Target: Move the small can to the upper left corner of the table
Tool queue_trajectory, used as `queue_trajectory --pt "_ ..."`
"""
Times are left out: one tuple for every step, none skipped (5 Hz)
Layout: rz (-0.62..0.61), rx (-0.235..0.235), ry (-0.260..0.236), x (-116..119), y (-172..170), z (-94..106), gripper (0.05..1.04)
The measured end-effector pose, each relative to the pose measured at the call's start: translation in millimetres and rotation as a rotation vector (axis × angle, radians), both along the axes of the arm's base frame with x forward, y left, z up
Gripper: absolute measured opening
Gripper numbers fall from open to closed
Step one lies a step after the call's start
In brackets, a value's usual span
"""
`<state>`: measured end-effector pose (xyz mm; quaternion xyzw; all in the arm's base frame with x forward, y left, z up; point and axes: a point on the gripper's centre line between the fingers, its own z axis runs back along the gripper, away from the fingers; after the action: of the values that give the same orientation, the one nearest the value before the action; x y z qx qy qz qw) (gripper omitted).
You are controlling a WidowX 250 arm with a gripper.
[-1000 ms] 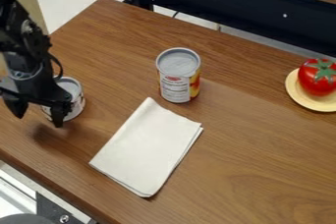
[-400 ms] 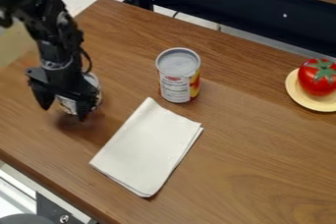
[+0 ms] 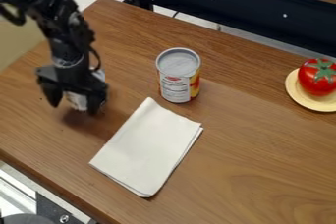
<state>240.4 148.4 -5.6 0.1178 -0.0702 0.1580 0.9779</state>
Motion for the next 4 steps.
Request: queue_trajectory --pt "0.031 -0.006 -0.006 17 -4 3.3 0.996" --pt "0.063 0.0 -0.01 30 -8 5.4 0.996" --pt "0.093 -0.012 -0.011 44 -13 8.6 0.996" --pt "0.132 -0.011 -0.024 61 -13 10.6 0.996"
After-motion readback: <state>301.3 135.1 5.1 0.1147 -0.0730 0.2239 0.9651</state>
